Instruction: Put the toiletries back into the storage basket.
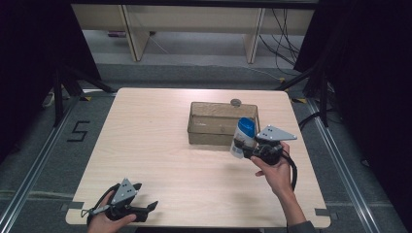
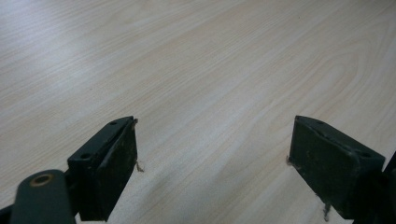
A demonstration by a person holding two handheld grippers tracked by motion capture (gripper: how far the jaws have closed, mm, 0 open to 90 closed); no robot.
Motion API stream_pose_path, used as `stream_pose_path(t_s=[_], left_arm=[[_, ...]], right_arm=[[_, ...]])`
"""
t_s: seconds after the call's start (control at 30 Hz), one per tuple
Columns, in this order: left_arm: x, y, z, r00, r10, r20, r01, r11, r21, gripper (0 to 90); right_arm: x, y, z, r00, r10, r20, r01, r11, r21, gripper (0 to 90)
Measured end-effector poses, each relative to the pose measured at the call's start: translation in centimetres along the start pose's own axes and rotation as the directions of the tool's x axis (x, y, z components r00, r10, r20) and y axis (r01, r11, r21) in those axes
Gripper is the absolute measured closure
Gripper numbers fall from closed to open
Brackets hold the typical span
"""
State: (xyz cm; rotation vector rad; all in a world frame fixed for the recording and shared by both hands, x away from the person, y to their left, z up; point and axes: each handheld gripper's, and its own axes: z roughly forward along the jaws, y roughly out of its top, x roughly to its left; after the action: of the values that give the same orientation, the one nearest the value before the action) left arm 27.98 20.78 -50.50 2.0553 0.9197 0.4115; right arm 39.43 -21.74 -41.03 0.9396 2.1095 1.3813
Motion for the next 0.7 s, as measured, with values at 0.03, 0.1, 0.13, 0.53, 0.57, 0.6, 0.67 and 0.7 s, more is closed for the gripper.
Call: stream_pose_path(t_s=[0.03,0.1,0.13,0.53,0.57,0.6,0.67,0.7], left_arm=[[0.0,0.0,0.0,1.0,-0.001,0.0,0.001,1.0,0.0,14.8],[0.0,0.0,0.0,1.0,-0.003,-0.004,0.003,1.0,-0.001,14.8],[0.1,0.0,-0.1,0.9999,0.01,-0.008,-0.01,0.9998,0.014,14.8],[0.1,0.0,-0.2,0.9999,0.009,-0.01,-0.009,0.9999,0.014,14.8],[0.1,0.0,-0.2,0.9999,0.009,-0.01,-0.009,0.9998,0.015,14.8],[0.1,0.0,-0.2,0.9999,0.009,-0.01,-0.009,0.9998,0.015,14.8],[0.2,0.0,-0.2,0.9999,0.01,-0.012,-0.01,0.9998,0.015,14.8],[0.1,0.0,-0.2,0.9999,0.01,-0.011,-0.01,0.9999,0.014,14.8]], right_arm=[[-0.1,0.1,0.0,1.0,0.008,-0.004,-0.008,1.0,0.007,54.5],[-0.3,0.2,0.0,1.0,0.003,-0.002,-0.003,1.0,0.002,54.5],[-0.3,0.2,0.0,0.9999,0.0,0.011,0.0,1.0,0.003,54.6],[-0.9,1.3,-0.2,0.9997,0.019,0.014,-0.019,1.0,0.0,54.7],[-1.0,1.6,-0.2,0.9996,0.014,0.023,-0.015,1.0,0.003,54.7],[-1.0,1.6,-0.2,0.9996,0.014,0.023,-0.015,1.0,0.003,54.7],[-1.2,2.0,-0.3,0.9996,0.002,0.029,-0.002,1.0,0.005,54.7],[-1.3,2.1,-0.3,0.9995,0.012,0.03,-0.012,1.0,0.008,54.7]])
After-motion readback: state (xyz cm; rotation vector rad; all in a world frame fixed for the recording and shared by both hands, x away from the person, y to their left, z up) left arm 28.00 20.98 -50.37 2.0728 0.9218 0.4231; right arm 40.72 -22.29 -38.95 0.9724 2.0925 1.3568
